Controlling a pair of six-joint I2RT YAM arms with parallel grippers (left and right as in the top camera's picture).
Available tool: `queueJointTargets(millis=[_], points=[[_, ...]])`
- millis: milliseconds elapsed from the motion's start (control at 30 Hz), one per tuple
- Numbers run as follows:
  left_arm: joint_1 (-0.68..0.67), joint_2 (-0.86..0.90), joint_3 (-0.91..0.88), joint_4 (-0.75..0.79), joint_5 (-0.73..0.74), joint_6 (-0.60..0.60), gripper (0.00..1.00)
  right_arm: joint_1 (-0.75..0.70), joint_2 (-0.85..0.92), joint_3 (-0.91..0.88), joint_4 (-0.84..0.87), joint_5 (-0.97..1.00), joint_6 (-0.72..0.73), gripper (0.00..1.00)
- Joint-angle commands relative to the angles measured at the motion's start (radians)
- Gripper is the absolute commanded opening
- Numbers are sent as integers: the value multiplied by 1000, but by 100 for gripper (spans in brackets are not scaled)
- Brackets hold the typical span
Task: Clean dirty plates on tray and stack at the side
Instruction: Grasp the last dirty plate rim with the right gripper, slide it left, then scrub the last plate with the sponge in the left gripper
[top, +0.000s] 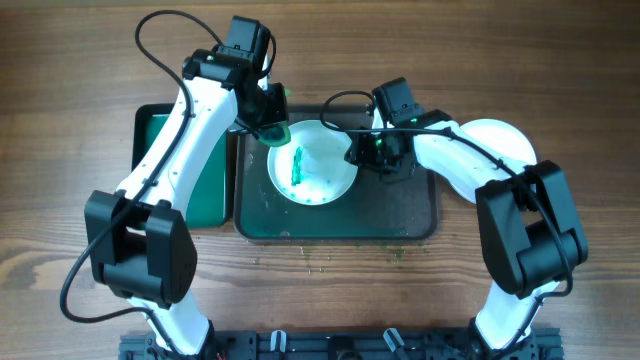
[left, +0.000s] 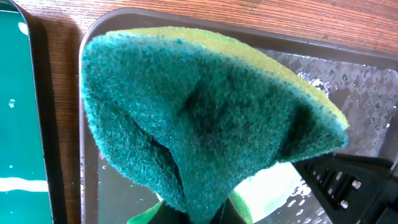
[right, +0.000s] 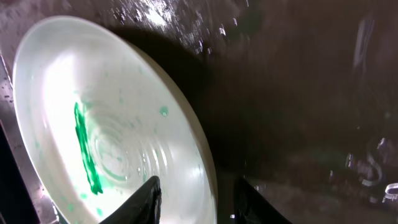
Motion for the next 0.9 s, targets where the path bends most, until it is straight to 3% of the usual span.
queueJointTargets(millis=[0,267,867], points=[[-3,9,6,3,-10,-10,4,-2,-11,-7,10,21,-46,33],[-19,10,3,-8,27,3,4,-2,0,-35,8,27,-20,4],[-84,163,-223,130,29,-20,4,-2,0,-43,21,28,-21,4]])
